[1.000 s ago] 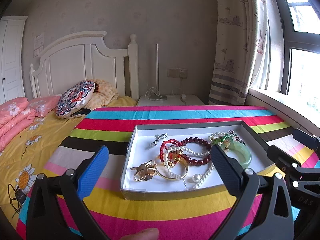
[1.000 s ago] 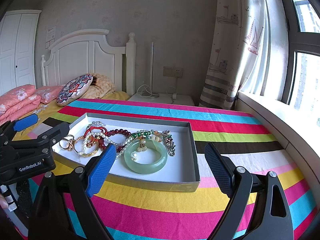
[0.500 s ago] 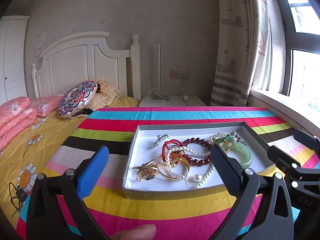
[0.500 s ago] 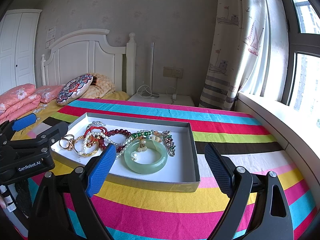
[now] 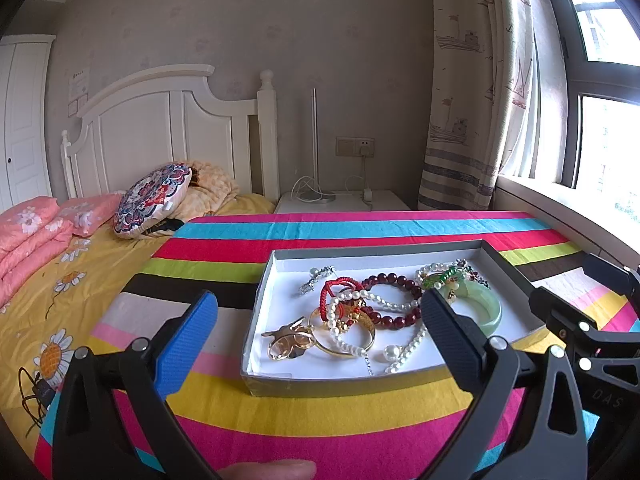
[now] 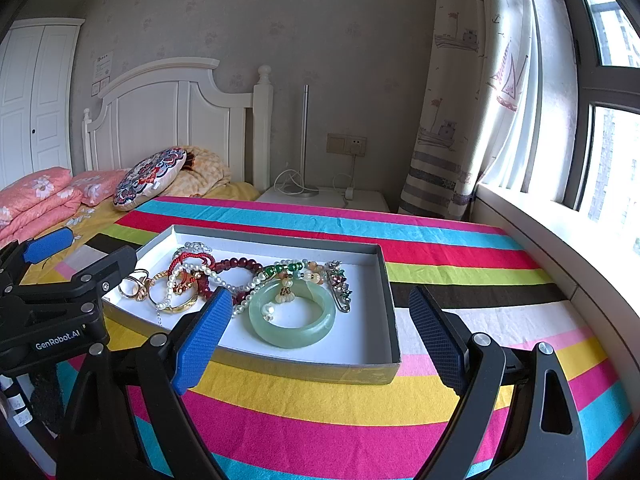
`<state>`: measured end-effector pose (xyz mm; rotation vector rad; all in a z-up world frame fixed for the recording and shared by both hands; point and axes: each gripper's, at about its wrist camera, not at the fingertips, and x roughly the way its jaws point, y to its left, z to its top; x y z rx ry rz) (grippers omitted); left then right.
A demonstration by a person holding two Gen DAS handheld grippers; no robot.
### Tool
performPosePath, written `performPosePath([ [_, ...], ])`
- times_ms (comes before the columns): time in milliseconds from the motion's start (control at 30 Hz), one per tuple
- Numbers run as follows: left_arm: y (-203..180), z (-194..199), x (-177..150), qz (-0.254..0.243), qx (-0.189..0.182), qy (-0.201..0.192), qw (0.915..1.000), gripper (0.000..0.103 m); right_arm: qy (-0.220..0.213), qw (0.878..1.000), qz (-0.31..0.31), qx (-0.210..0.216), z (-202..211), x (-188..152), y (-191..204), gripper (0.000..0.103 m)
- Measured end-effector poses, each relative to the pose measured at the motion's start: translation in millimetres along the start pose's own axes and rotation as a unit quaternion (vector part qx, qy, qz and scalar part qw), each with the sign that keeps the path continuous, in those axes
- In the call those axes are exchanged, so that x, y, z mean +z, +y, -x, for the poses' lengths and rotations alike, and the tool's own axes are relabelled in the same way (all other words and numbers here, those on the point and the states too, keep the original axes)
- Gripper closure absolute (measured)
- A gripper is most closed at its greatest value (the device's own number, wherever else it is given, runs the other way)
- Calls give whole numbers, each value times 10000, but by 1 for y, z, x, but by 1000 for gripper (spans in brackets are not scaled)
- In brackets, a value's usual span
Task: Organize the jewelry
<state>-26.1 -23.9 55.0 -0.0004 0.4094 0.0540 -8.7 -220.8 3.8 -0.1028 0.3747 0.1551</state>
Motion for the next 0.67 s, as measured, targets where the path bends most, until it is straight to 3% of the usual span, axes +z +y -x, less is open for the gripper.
performPosePath([
  [400, 9, -7, -1, 179, 13, 279, 9994, 2, 51, 10000, -18, 69, -2, 3, -3, 17],
  [500, 12, -14, 1, 204, -312, 835, 9958, 2, 394, 9988, -10, 282, -5, 1, -4, 17],
  [667, 14, -24, -14, 121, -318, 1999, 9792, 2, 1500, 9869, 182, 569, -11, -12, -4, 17],
])
